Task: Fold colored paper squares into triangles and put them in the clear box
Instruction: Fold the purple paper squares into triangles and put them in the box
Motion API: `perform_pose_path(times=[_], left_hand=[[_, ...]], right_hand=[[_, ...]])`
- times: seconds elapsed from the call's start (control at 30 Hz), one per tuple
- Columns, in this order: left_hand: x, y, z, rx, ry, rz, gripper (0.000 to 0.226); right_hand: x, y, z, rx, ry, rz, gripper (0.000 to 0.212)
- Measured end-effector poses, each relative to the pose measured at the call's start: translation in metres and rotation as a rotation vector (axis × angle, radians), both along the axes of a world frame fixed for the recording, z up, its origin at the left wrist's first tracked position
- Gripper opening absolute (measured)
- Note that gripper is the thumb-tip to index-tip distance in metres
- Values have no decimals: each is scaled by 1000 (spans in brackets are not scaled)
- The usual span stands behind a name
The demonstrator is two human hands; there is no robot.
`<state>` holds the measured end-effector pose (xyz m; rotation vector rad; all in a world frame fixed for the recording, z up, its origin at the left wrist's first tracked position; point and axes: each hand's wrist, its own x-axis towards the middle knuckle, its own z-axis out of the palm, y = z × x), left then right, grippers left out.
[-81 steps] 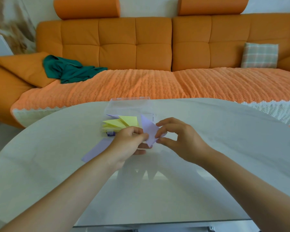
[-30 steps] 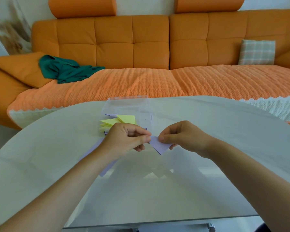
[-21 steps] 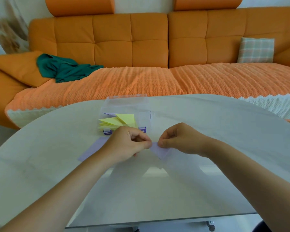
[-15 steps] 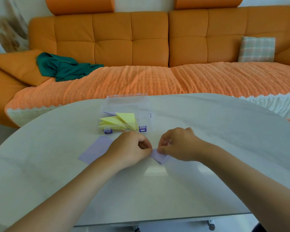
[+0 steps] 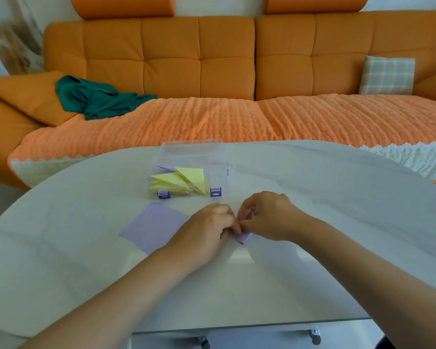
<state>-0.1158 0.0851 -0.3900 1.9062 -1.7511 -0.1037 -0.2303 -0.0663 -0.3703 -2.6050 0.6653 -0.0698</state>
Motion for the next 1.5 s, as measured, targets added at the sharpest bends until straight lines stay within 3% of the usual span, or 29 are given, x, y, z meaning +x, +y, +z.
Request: perform_pose_path(times=[0.47,0.77,1.17,1.4,1.5], left_hand=[[-17,14,4,126,-168,-15,58],[-21,16,5,182,-178,1,51],[-22,14,6,220,-158,11,51],[-24,16,6,226,-150,10,50],[-24,15,6,223,-136,20,48]], right_hand=[[-15,-13,10,244,32,11,8],[-17,-17,13,215,76,-1,13],[-8,-29,9,225,78,-184,19],[-10,-39,5,189,8,-288,37],[-17,-41,6,307,-26,-256,26]])
